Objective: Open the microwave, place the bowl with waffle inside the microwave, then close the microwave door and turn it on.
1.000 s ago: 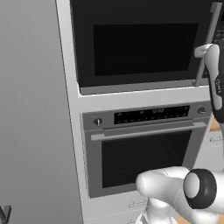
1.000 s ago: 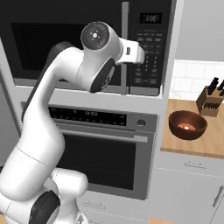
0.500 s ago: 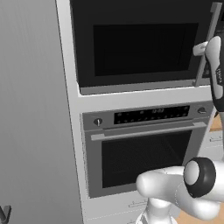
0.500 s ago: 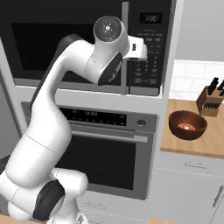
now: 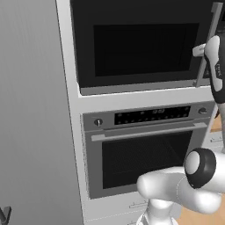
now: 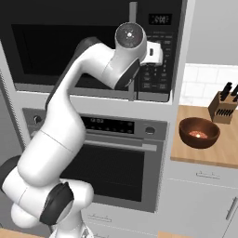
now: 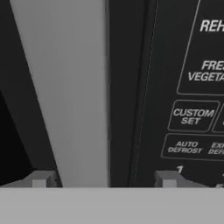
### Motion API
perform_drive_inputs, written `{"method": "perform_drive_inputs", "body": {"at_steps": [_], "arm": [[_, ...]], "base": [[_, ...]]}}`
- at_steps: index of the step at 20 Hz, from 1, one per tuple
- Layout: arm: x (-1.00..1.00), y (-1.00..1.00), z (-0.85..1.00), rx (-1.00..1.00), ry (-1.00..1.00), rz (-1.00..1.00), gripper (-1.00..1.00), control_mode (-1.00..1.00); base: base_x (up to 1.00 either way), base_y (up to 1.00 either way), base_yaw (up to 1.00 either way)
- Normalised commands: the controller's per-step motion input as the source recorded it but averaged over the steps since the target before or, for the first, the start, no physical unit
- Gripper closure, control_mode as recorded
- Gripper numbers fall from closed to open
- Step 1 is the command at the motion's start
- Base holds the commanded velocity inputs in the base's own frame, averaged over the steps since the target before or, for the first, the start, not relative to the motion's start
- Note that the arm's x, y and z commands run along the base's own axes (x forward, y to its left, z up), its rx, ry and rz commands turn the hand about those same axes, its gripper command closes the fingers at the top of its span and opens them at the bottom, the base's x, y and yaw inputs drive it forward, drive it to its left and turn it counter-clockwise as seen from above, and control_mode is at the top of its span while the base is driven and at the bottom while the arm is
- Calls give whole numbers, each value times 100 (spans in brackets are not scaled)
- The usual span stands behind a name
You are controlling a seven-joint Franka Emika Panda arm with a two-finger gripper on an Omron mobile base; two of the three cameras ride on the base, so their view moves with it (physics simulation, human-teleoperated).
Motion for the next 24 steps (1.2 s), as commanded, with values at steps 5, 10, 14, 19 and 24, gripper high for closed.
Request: {"method": "perform_drive_inputs", "body": {"at_steps": [5, 10, 14, 19, 24], "arm": [[49, -1, -10, 0, 0, 0, -100, -100], [10, 60, -38, -5, -14, 0, 100, -100], [-1, 60, -17, -3, -11, 0, 100, -100], [-66, 91, 5, 4, -1, 14, 100, -100], [-99, 94, 11, 1, -2, 7, 100, -100]], "base": [[0, 0, 0], [0, 0, 0], [0, 0, 0], [0, 0, 0], [0, 0, 0]]}}
